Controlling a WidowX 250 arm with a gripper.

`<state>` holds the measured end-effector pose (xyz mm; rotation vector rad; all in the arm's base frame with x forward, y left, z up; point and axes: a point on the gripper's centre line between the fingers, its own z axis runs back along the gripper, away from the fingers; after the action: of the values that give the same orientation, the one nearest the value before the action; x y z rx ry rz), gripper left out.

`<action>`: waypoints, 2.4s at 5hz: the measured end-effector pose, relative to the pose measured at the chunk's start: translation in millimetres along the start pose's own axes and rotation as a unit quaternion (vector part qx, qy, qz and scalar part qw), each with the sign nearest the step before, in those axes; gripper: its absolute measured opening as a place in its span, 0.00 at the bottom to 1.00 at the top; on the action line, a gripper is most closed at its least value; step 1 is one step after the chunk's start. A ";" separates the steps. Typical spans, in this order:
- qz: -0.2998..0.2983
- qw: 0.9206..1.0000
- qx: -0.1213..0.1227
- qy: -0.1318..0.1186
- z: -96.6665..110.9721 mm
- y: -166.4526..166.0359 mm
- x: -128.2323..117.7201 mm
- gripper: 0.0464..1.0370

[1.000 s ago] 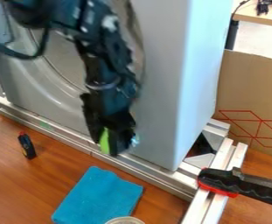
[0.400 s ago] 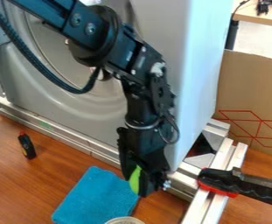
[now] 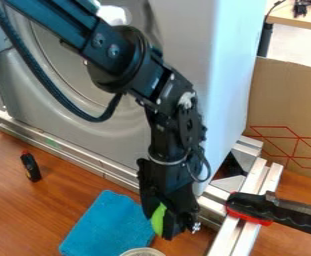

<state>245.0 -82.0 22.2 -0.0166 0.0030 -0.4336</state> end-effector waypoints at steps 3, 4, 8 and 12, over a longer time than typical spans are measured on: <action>0.015 1.000 0.015 0.013 -28.9 -12.9 -1.1 0.60; 0.024 0.999 0.018 0.029 -36.3 -12.4 -7.7 0.60; 0.007 0.999 0.005 0.033 -43.0 -15.5 -6.7 0.96; 0.068 0.996 0.001 -0.062 35.0 -1.5 -23.0 0.97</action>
<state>223.6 -73.2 57.2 -0.0416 -0.1169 -0.2962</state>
